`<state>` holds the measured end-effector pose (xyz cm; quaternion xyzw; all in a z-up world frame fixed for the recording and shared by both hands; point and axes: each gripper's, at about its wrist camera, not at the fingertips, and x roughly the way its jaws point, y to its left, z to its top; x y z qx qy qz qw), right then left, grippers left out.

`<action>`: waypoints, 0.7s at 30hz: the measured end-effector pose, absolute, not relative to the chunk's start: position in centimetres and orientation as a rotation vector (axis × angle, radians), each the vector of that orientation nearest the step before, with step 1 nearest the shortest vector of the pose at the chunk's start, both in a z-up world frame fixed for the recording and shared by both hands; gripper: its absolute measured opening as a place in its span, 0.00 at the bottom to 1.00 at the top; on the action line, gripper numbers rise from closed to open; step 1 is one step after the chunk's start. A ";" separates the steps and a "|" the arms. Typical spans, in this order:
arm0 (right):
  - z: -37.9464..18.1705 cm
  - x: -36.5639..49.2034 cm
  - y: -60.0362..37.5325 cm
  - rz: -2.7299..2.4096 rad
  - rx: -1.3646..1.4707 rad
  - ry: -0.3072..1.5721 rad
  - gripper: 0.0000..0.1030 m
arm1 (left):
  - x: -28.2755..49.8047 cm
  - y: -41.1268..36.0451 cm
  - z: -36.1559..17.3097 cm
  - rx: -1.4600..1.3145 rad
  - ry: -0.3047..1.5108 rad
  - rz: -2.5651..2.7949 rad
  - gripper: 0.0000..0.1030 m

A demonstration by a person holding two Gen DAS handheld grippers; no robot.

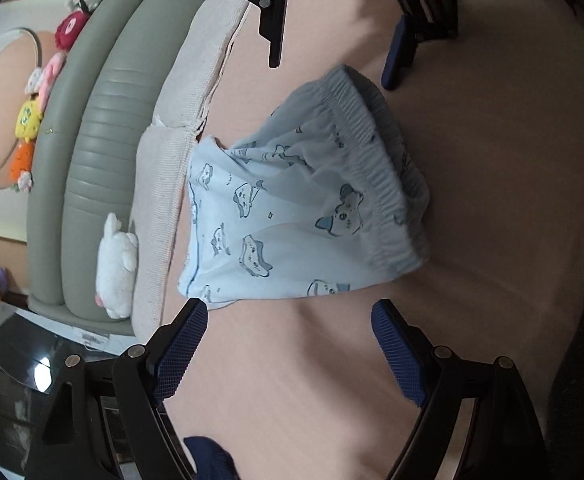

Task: Fold clothes
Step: 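Grasp the shorts waistband with both grippers side by side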

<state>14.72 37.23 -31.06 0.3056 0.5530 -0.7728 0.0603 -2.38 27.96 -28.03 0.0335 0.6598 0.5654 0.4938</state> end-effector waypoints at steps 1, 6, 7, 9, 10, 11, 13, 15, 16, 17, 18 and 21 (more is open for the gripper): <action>-31.1 14.7 37.3 -2.346 0.912 1.670 0.74 | -2.5 28.0 -28.2 0.081 1.602 1.376 0.82; -31.7 14.4 36.6 -2.384 0.819 1.690 0.74 | -1.7 28.4 -28.9 0.153 1.546 1.371 0.82; -31.9 14.1 36.6 -2.382 0.792 1.695 0.74 | -1.2 28.4 -29.3 0.197 1.541 1.357 0.82; -31.8 13.7 36.8 -2.389 0.752 1.682 0.80 | -0.7 28.4 -30.3 0.258 1.562 1.333 0.82; -31.5 13.5 37.0 -2.409 0.751 1.669 0.86 | -0.5 28.4 -30.8 0.280 1.573 1.317 0.82; -31.3 13.3 37.2 -2.430 0.751 1.656 0.89 | -0.4 28.2 -31.2 0.294 1.582 1.310 0.82; -31.0 12.6 37.5 -2.472 0.775 1.632 0.95 | -0.4 27.6 -31.2 0.322 1.575 1.304 0.82; -31.1 12.5 37.4 -2.468 0.762 1.641 0.95 | -0.8 27.2 -31.1 0.330 1.585 1.304 0.82; -31.1 12.4 37.3 -2.461 0.748 1.650 0.95 | -1.0 27.0 -31.1 0.343 1.589 1.307 0.82; -31.1 12.4 37.2 -2.449 0.729 1.666 0.95 | -1.2 26.8 -31.2 0.355 1.594 1.309 0.82; -31.2 12.2 37.2 -2.441 0.709 1.688 0.95 | -1.2 26.9 -31.3 0.363 1.596 1.322 0.82; -31.3 11.6 37.2 -2.427 0.650 1.750 0.99 | -0.8 28.0 -31.6 0.365 1.554 1.351 0.82</action>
